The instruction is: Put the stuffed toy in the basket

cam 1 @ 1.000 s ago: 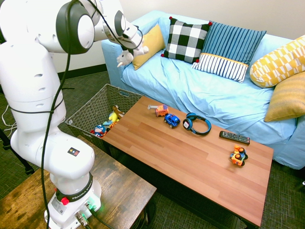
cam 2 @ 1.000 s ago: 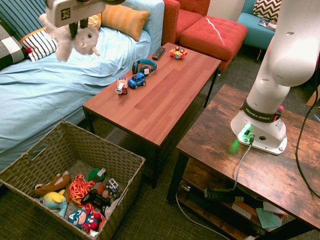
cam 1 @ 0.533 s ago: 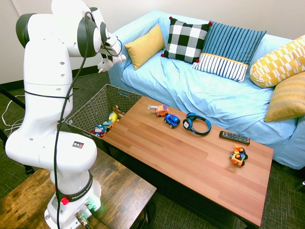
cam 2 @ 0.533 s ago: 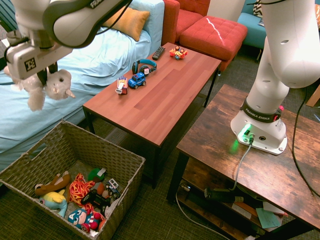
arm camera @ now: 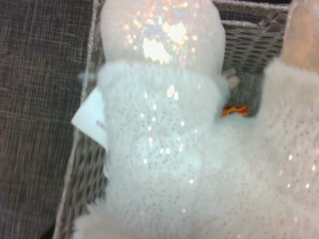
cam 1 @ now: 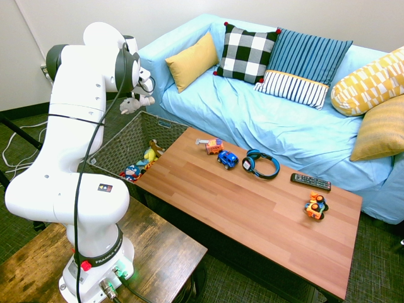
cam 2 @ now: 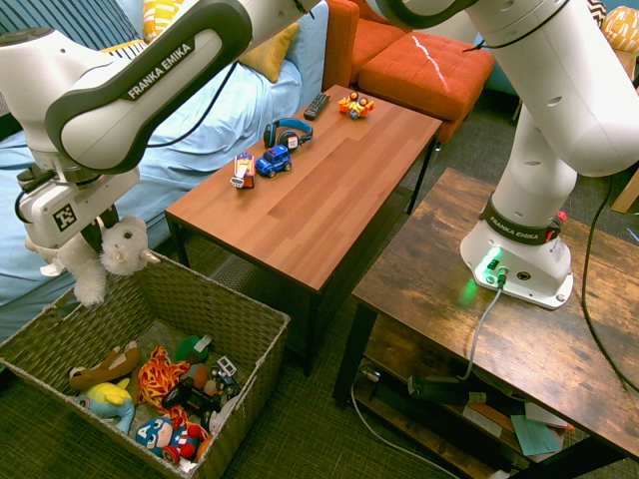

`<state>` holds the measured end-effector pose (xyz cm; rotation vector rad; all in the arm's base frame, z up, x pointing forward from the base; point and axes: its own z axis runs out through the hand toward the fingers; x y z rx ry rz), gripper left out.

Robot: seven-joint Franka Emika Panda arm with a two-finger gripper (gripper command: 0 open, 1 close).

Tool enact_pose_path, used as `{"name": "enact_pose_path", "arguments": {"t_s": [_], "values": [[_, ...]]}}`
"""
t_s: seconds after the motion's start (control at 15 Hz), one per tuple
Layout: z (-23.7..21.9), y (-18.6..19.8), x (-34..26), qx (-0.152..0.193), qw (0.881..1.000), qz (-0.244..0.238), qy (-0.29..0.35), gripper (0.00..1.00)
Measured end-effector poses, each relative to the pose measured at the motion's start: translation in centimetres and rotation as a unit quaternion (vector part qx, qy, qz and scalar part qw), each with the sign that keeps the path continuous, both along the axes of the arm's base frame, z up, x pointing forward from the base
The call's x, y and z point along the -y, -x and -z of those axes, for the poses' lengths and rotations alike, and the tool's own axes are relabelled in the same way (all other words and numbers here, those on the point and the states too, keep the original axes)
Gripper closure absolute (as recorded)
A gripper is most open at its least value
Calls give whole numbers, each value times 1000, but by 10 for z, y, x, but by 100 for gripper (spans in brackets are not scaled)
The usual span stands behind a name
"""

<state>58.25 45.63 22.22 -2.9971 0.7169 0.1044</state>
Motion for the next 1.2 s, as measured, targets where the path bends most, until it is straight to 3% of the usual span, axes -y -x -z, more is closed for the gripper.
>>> {"name": "enact_pose_path", "arguments": {"t_s": [0.27, 0.33, 1.2], "values": [[36, -8, -4, -37, 999, -31, 11, 100], [43, -8, -7, -47, 998, -38, 14, 0], [54, -15, -17, -57, 998, -38, 11, 0]]}}
